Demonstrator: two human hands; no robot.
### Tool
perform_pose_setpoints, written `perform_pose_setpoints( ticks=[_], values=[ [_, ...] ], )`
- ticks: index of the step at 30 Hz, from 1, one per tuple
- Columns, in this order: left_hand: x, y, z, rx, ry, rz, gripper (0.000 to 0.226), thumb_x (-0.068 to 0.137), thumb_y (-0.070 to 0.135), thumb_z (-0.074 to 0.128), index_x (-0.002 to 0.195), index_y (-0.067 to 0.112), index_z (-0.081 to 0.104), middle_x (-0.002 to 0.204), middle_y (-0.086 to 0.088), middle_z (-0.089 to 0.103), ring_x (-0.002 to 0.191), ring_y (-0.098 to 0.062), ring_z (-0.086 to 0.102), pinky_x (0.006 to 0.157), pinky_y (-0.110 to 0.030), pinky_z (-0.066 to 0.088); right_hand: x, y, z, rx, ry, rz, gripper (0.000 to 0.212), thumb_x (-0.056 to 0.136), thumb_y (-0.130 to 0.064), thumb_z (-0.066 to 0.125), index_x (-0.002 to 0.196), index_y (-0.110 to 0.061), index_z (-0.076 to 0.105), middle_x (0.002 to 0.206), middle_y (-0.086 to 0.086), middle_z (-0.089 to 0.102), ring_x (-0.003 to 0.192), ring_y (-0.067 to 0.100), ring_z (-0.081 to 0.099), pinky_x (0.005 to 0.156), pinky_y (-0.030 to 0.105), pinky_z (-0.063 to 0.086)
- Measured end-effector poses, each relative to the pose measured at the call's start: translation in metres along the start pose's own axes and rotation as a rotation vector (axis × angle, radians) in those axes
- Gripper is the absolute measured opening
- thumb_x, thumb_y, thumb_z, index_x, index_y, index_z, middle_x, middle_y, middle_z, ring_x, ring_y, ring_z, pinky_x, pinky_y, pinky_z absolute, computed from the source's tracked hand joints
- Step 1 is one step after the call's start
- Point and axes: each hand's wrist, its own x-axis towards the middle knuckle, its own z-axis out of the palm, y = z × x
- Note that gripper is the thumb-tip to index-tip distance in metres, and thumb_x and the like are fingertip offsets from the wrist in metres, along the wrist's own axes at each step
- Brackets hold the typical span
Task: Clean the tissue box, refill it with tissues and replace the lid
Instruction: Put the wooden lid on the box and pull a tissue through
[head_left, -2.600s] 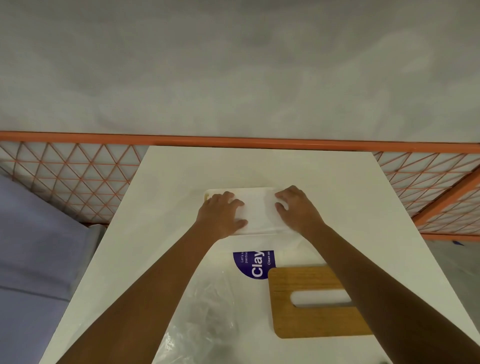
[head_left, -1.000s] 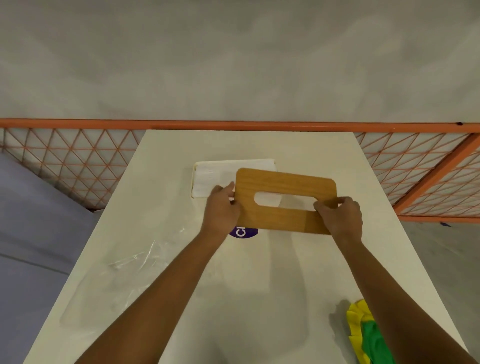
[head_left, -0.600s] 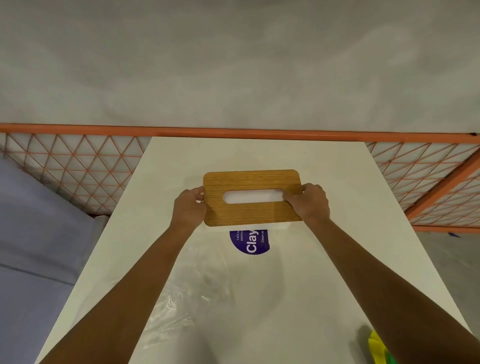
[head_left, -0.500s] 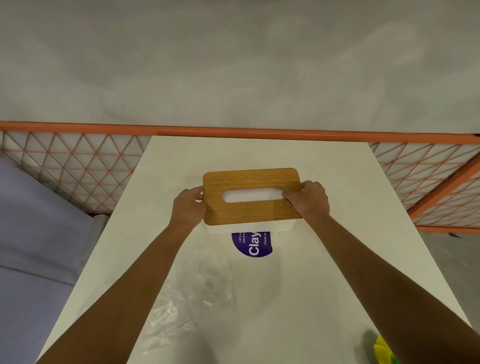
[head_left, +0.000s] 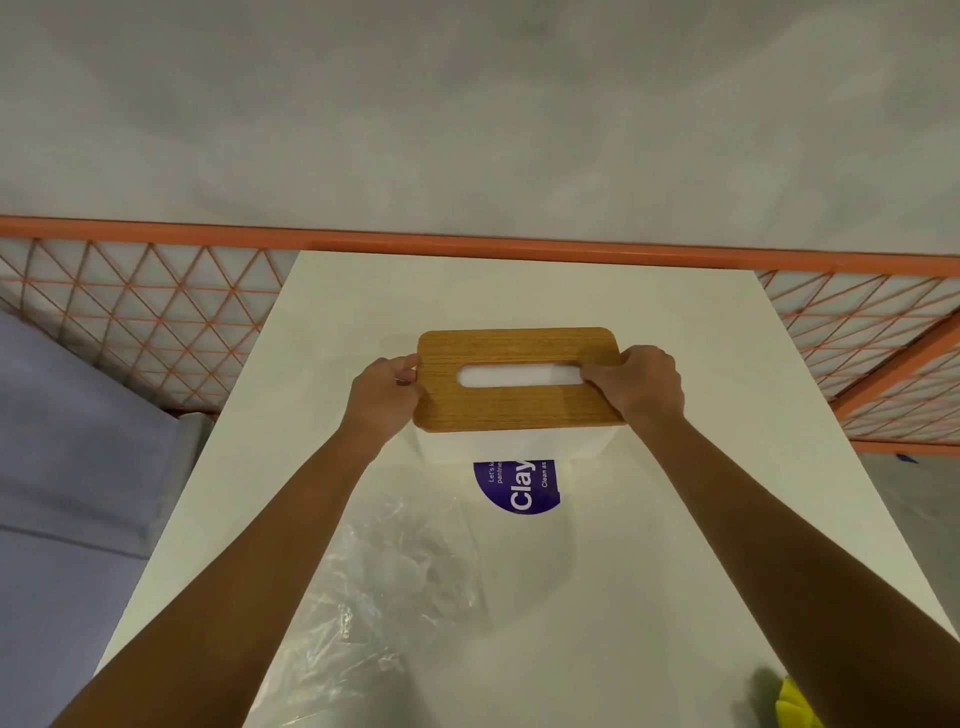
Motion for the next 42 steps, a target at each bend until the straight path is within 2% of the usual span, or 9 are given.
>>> perform_pose_setpoints(
  ticks=[4,9,14,19,25,32,36,40,42],
  values=[
    [0.001,-0.003,-0.002,-0.025,0.022,0.002,0.039,0.094,0.006,0.049,0.131,0.014,0.053,0.106,0.001,0.05,0.116,-0.022,0.053,0.092,-0.024,0.036,0.002,-0.001,0.002,0.012,0.004,-0.021,0.047,0.076,-0.045,0.066,0.097,-0.004,0.063,0.102,0.012,0.062,0.089,0.025,0.059,0.066,0.03,0.041],
    [0.002,-0.006,-0.004,-0.084,0.02,-0.011,0.038,0.092,0.004,0.053,0.129,0.009,0.055,0.107,-0.003,0.054,0.109,-0.023,0.057,0.102,-0.03,0.039,0.004,-0.001,0.006,0.016,-0.003,-0.029,0.05,0.076,-0.046,0.066,0.101,-0.003,0.062,0.106,0.013,0.062,0.095,0.028,0.06,0.068,0.03,0.043],
    [0.001,-0.012,-0.002,-0.099,0.039,0.05,0.039,0.092,0.006,0.054,0.131,0.01,0.052,0.111,-0.005,0.057,0.097,-0.021,0.059,0.09,-0.022,0.04,-0.003,0.005,0.007,0.05,0.048,-0.118,0.051,0.082,-0.041,0.062,0.113,-0.001,0.059,0.114,0.013,0.055,0.102,0.026,0.055,0.077,0.03,0.042],
    [-0.004,-0.023,0.007,-0.182,0.125,0.113,0.037,0.093,0.009,0.054,0.13,0.009,0.054,0.118,-0.01,0.06,0.093,-0.017,0.055,0.095,-0.027,0.044,-0.011,0.009,0.019,0.154,0.118,-0.159,0.051,0.084,-0.035,0.062,0.118,0.003,0.054,0.116,0.016,0.048,0.105,0.027,0.05,0.081,0.03,0.041],
    [-0.007,-0.03,0.013,-0.154,0.182,0.116,0.034,0.093,0.012,0.054,0.127,0.008,0.057,0.119,-0.011,0.063,0.093,-0.013,0.054,0.077,-0.008,0.039,-0.011,0.011,0.027,0.163,0.15,-0.184,0.054,0.087,-0.035,0.058,0.124,0.004,0.048,0.119,0.017,0.044,0.112,0.029,0.046,0.093,0.036,0.044],
    [-0.006,-0.024,0.004,-0.11,0.078,0.072,0.037,0.092,0.015,0.057,0.128,0.009,0.056,0.124,-0.008,0.06,0.096,-0.014,0.056,0.088,-0.017,0.039,-0.01,0.013,0.027,-0.111,0.2,-0.339,0.049,0.095,-0.038,0.041,0.128,-0.002,0.043,0.12,0.017,0.045,0.109,0.027,0.046,0.087,0.034,0.046],
    [0.005,-0.021,-0.005,-0.027,0.01,0.016,0.034,0.09,0.013,0.06,0.123,0.006,0.059,0.121,-0.011,0.061,0.105,-0.026,0.062,0.096,-0.028,0.044,-0.009,0.009,0.017,-0.236,0.085,-0.331,0.051,0.095,-0.043,0.038,0.127,-0.004,0.042,0.121,0.013,0.049,0.111,0.027,0.049,0.087,0.038,0.046],
    [0.027,-0.01,-0.005,-0.023,-0.033,-0.055,0.033,0.093,0.023,0.054,0.123,0.009,0.054,0.12,-0.009,0.059,0.106,-0.028,0.061,0.098,-0.037,0.047,0.015,-0.002,0.0,0.077,-0.027,-0.141,0.043,0.096,-0.038,0.037,0.109,-0.001,0.054,0.105,0.013,0.056,0.091,0.021,0.047,0.077,0.034,0.039],
    [0.038,-0.002,0.0,-0.131,-0.033,-0.102,0.038,0.094,0.028,0.051,0.129,0.011,0.052,0.124,-0.007,0.057,0.108,-0.025,0.058,0.093,-0.035,0.05,0.031,-0.009,-0.004,0.28,-0.1,0.012,0.041,0.096,-0.033,0.038,0.101,0.002,0.059,0.101,0.018,0.058,0.089,0.022,0.05,0.081,0.035,0.043]
  ],
)
